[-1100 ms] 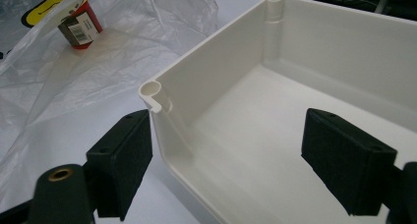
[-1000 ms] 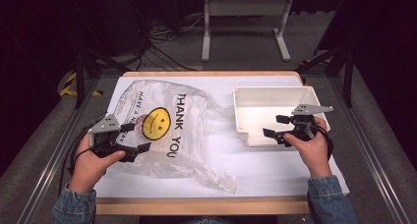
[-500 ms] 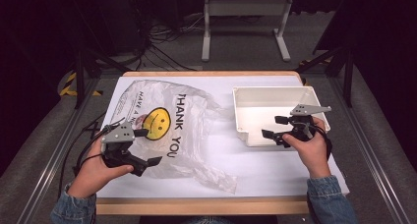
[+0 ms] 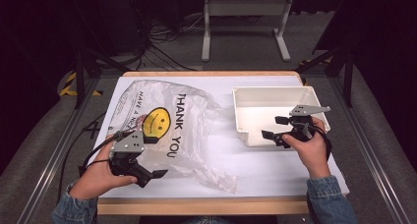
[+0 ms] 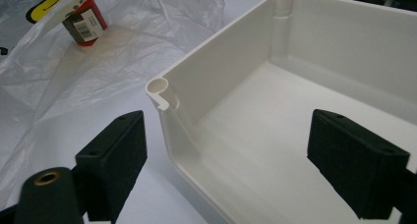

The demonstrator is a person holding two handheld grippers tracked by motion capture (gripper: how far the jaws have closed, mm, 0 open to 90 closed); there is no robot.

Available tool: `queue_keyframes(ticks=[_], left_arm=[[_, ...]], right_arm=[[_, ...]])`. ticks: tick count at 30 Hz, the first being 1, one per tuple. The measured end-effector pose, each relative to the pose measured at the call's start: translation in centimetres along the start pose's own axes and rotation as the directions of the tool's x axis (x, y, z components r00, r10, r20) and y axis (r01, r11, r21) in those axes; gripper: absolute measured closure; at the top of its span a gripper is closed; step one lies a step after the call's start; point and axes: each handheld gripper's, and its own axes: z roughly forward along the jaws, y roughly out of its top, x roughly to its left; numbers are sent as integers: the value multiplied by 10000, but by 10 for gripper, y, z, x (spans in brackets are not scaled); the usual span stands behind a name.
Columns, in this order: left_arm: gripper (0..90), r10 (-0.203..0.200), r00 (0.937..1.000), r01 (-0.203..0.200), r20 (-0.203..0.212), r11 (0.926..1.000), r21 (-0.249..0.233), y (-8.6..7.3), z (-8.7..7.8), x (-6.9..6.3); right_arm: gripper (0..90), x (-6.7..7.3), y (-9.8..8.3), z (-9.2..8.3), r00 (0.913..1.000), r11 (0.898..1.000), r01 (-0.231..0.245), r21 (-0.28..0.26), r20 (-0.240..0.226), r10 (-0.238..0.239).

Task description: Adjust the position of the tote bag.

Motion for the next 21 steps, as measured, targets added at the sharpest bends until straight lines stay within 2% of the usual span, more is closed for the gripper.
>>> queue_keyframes(ticks=[1,3,4,6,8,10,15,18,21], left_arm=[[21,0,10000,0,0,10000,0,0,0,0],[21,97,9999,-100,65,9994,338,-1,6,-1],[22,97,9999,-100,65,9994,338,-1,6,-1],[25,58,10000,-56,-34,9981,614,-3,10,1],[31,82,9998,-65,-180,9958,913,-5,12,3],[41,337,9980,-269,-530,9919,1245,-7,13,6],[85,152,9970,-59,-753,9924,1227,-11,13,14],[177,-1,9977,90,-671,9912,1317,-15,13,17],[270,-231,9967,316,-773,9933,1107,-15,12,19]], right_arm=[[147,0,0,0,10000,10000,-18,-11,11,18],[145,0,0,0,10000,10000,-7,-21,16,7],[145,0,0,0,10000,10000,-7,-21,16,7],[142,0,0,0,10000,10000,2,0,13,-2],[132,0,-1,1,10000,10000,-32,11,21,32],[123,-1,-1,1,10000,10000,-23,-2,80,23],[110,-2,-1,1,9998,9999,-104,-91,149,105],[108,-2,-1,2,9999,9999,-115,-92,123,116],[105,-2,-2,3,9999,9999,-95,-73,109,96]])
